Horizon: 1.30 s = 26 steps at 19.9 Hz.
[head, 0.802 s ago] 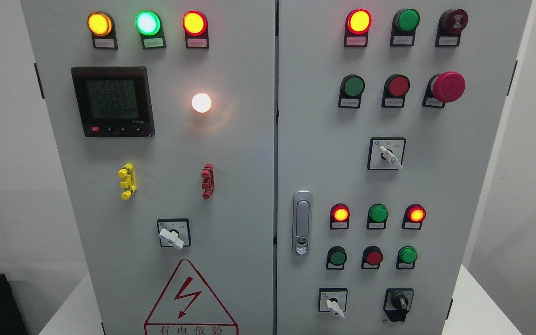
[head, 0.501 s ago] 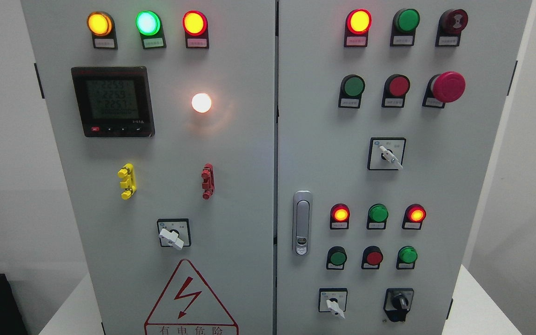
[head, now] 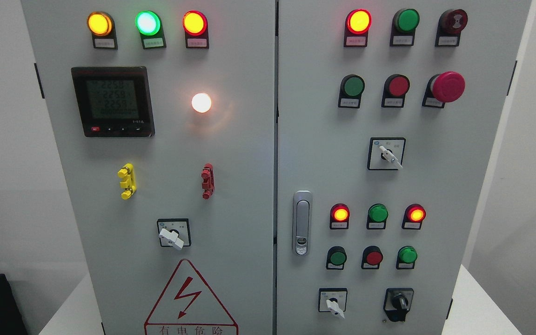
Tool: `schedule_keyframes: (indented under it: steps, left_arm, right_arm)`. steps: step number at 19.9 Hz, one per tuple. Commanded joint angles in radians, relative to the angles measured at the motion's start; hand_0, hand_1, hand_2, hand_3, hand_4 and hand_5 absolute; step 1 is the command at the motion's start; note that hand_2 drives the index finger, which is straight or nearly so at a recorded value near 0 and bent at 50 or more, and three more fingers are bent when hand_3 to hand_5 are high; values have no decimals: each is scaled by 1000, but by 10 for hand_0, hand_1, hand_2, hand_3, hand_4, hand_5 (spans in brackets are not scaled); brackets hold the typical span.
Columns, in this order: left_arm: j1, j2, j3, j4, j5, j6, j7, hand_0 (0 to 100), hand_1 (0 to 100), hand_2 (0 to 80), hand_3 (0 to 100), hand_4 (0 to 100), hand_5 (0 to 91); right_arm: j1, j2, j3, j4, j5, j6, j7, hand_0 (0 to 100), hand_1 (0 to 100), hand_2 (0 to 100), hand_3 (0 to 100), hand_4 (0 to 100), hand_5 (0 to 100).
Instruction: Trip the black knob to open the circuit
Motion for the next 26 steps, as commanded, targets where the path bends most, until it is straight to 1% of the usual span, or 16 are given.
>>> schedule_keyframes:
  steps: [1, 3, 5, 7, 9, 11, 12, 13, 14, 16, 18, 19, 21, 24, 25, 26]
  left_arm:
    - [0, -1, 1, 1, 2, 1, 0, 120, 389, 0, 0, 0, 0]
    - [0, -1, 1, 1, 2, 1, 0, 120, 389, 0, 0, 0, 0]
    - [0, -1, 1, 1, 2, 1, 0, 120, 389, 0, 0, 0, 0]
    - [0, -1, 1, 1, 2, 1, 0, 120, 389, 0, 0, 0, 0]
    - [0, -1, 1, 1, 2, 1, 0, 120, 389, 0, 0, 0, 0]
    - [0, -1, 1, 1, 2, 0, 0, 120, 389, 0, 0, 0, 0]
    - [0, -1, 1, 1, 2, 0, 0, 120, 389, 0, 0, 0, 0]
    - [0, -1, 1, 1, 2, 1, 0, 120, 389, 0, 0, 0, 0]
    - [0, -1, 1, 1, 2, 1, 0, 120, 389, 0, 0, 0, 0]
    - [0, -2, 1, 1, 2, 1, 0, 120, 389, 0, 0, 0, 0]
    - [0, -1, 1, 1, 2, 1, 0, 120, 389, 0, 0, 0, 0]
    - [0, -1, 1, 1, 2, 1, 0, 120, 389, 0, 0, 0, 0]
    - [0, -1, 1, 1, 2, 1, 0, 120, 389, 0, 0, 0, 0]
    - [0, -1, 1, 1, 2, 0, 0, 120, 389, 0, 0, 0, 0]
    - [0, -1, 1, 1, 2, 1, 0, 120, 389, 0, 0, 0, 0]
    - [-2, -1, 1, 1, 2, 1, 0, 120, 389, 0, 0, 0, 0]
  right_arm:
    - [-8, 0, -8, -9, -5, -50, -1, 18, 261, 0, 0, 0, 0]
    - [-24, 0, -12, -9, -6, -78, -8, 15, 273, 0, 38, 0, 0]
    - [-37, 0, -46, -16, -6, -110, -11, 6, 295, 0, 88, 0, 0]
    - [-35, 0, -81, -48, -5, -165, -16, 5, 356, 0, 175, 76, 0]
    - [-29, -3, -83, -92, -5, -200, -17, 29, 393, 0, 218, 124, 0]
    - [-25, -6, -85, -150, -6, -230, -19, 60, 433, 0, 302, 187, 0]
    - [-18, -7, -85, -176, -8, -242, -25, 66, 467, 0, 372, 238, 17]
    - [-12, -10, -85, -198, -11, -251, -31, 66, 495, 0, 441, 288, 83]
    - [-9, -10, -85, -222, -17, -257, -33, 69, 512, 0, 491, 320, 124]
    - [1, -10, -85, -276, -19, -271, -33, 106, 563, 0, 632, 433, 235]
    - [26, -12, -85, -345, -19, -294, -33, 146, 589, 0, 699, 496, 291]
    - [44, -15, -85, -383, -19, -305, -33, 165, 610, 0, 756, 555, 325]
    - [71, -17, -85, -451, -19, -328, -33, 192, 645, 0, 826, 610, 367]
    - [86, -17, -85, -516, -20, -386, -33, 225, 700, 0, 856, 683, 424]
    - [86, -17, -85, -526, -19, -414, -33, 227, 704, 0, 858, 689, 432]
    - [89, -17, -85, -540, -20, -438, -39, 227, 716, 0, 870, 719, 458]
